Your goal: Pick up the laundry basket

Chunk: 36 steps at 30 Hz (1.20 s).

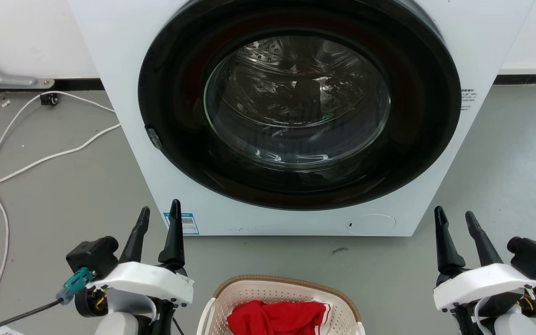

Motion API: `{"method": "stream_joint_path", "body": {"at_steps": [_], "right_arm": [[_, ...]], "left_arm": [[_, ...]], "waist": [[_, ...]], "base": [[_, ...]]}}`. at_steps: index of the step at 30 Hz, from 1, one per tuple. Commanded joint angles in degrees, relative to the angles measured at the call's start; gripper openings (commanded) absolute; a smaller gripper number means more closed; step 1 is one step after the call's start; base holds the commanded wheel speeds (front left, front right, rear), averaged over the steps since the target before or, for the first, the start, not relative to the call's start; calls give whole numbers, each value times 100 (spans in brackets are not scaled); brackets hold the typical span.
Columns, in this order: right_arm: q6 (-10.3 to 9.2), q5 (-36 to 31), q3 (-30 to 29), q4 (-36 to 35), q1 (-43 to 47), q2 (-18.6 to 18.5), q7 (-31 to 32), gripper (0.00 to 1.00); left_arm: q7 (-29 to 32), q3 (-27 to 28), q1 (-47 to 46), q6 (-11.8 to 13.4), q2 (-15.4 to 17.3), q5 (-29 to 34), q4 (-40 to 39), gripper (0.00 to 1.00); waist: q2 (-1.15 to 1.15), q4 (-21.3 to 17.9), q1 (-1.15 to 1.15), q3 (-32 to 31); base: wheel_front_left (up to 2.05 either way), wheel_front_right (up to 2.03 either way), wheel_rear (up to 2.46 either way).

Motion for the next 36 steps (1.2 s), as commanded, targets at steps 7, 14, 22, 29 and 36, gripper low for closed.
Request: {"method": "stream_joint_path", "body": {"at_steps": [7,14,22,29,36], "right_arm": [[0,-539,47,53,-138,4,-158,100],[0,-944,58,124,-162,5,-250,100],[0,-1375,33,225,-178,7,-350,100],[-1,-1647,47,281,-189,8,-421,100],[-1,-1918,63,329,-175,10,-501,100]], "left_arm": [[-140,-86,-125,36,13,564,16,100],[-237,-168,-123,50,12,941,65,100],[-332,-240,-115,75,12,1361,121,100],[-409,-266,-100,112,12,1635,145,100],[-487,-289,-77,137,11,1956,159,100]], "waist": [[0,8,0,8],[0,5,0,12],[0,10,0,9],[0,12,0,7],[0,14,0,3]], "base": [[0,0,0],[0,0,0],[0,0,0],[0,0,0],[0,0,0]]}}
